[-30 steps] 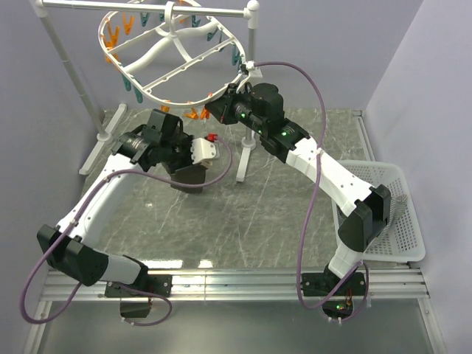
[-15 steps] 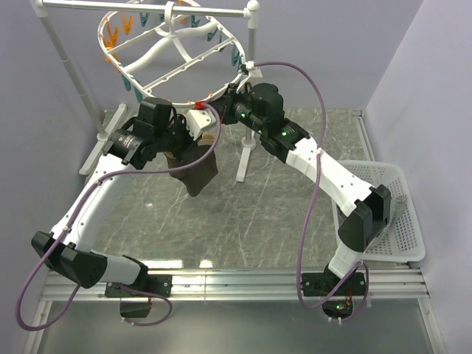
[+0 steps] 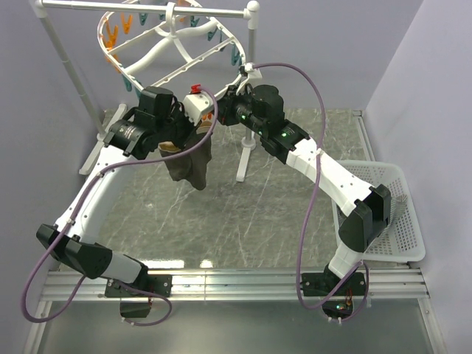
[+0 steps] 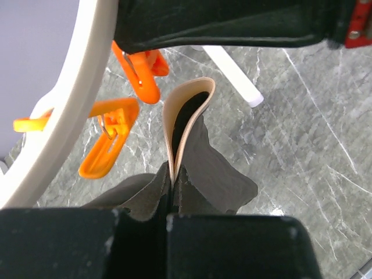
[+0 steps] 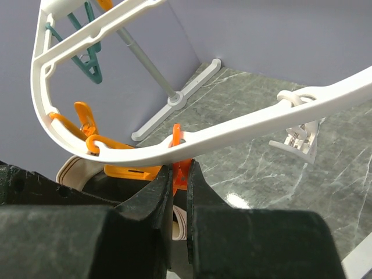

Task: Clip the underwear to the hanger

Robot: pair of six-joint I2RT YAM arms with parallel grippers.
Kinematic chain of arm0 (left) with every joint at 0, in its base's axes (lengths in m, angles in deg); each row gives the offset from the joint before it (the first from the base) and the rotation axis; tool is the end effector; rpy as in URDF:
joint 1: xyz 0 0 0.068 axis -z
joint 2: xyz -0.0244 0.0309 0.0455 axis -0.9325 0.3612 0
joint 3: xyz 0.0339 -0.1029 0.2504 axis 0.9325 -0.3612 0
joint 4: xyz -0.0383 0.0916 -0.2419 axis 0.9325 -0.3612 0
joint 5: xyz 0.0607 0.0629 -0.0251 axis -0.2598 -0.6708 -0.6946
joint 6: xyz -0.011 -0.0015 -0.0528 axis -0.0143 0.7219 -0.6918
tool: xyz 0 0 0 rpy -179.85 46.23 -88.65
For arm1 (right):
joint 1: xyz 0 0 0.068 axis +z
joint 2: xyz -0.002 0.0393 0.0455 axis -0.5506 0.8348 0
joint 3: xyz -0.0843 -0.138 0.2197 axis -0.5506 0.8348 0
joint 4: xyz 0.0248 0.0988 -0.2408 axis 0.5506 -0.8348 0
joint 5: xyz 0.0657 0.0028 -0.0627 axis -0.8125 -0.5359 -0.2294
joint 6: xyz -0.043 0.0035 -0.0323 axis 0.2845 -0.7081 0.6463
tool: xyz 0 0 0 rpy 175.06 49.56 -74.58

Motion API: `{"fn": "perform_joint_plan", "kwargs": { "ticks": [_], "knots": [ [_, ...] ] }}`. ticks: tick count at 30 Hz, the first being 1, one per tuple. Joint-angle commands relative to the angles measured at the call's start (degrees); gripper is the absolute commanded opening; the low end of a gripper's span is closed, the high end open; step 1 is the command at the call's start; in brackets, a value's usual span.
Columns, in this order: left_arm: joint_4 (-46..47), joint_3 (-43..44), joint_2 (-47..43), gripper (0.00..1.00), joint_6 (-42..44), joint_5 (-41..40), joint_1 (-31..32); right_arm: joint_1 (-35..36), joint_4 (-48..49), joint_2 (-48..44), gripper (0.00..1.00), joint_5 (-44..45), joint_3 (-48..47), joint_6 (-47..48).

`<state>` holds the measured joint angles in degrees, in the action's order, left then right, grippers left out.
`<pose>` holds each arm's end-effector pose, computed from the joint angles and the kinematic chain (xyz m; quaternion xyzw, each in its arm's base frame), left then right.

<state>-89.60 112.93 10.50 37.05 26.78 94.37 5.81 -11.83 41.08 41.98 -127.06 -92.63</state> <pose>0.2636 -0.1334 0.4373 0.3877 0.7863 -0.1018 0.4701 0.3141 0.2616 0.4284 -0.1319 0.7106 0.3976 0.5653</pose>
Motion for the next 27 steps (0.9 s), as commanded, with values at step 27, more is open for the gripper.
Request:
{"fn": "perform_joint_plan", "kwargs": {
  "ticks": [27],
  "knots": [
    [1.91,5.05,0.42,0.00,-1.81,-1.21,-1.02,-0.29,2.04,-1.87,0.00,0.61,1.59,3.57]
  ]
}}
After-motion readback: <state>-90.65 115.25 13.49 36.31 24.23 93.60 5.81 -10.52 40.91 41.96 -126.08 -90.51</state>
